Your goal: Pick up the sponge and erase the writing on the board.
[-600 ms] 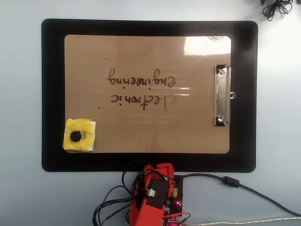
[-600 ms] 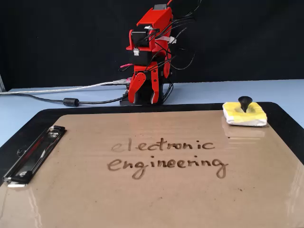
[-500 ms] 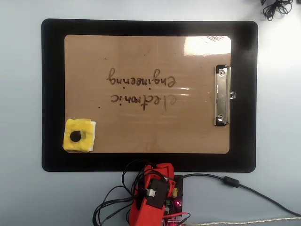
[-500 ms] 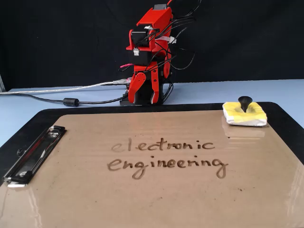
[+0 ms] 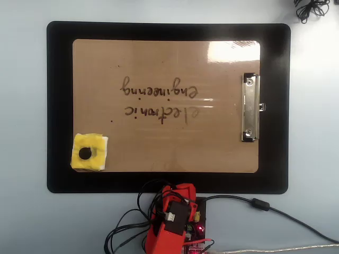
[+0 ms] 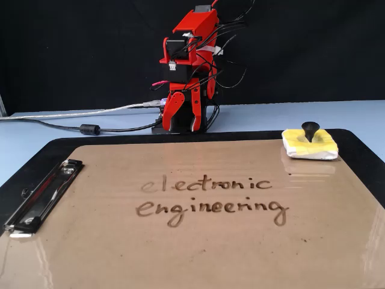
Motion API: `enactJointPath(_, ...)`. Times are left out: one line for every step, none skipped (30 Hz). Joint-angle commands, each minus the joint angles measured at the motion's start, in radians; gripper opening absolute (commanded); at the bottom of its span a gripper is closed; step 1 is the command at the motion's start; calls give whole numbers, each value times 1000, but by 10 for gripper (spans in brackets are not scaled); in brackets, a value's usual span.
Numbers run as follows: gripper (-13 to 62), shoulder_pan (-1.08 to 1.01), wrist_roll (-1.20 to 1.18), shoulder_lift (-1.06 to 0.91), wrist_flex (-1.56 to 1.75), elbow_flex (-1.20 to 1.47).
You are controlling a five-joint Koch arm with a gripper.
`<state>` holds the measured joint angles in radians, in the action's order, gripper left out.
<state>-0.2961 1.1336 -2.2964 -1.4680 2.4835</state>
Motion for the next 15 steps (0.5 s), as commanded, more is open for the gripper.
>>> enactJointPath(339,8,2,-57,-155,-55)
enactJointPath(338,35,2,-60,-161,-103)
enactJointPath(336,107,5,-60,-164,-183)
enactJointPath(336,179,9,-60,-167,-244)
enactJointPath(335,261,20,-60,-166,-307)
enactJointPath(332,377,60,-57,-158,-394)
enactJointPath(331,474,109,-55,-144,-465)
enactJointPath(331,597,192,-55,-103,-558)
enactJointPath(331,683,259,-55,-60,-617)
enactJointPath(331,772,330,-54,-6,-664)
enactJointPath(331,897,431,-51,92,-692)
enactJointPath(331,985,494,-48,179,-689)
enactJointPath(331,1086,546,-44,324,-650)
enactJointPath(330,1146,560,-43,434,-598)
enactJointPath(330,1184,561,-43,548,-541)
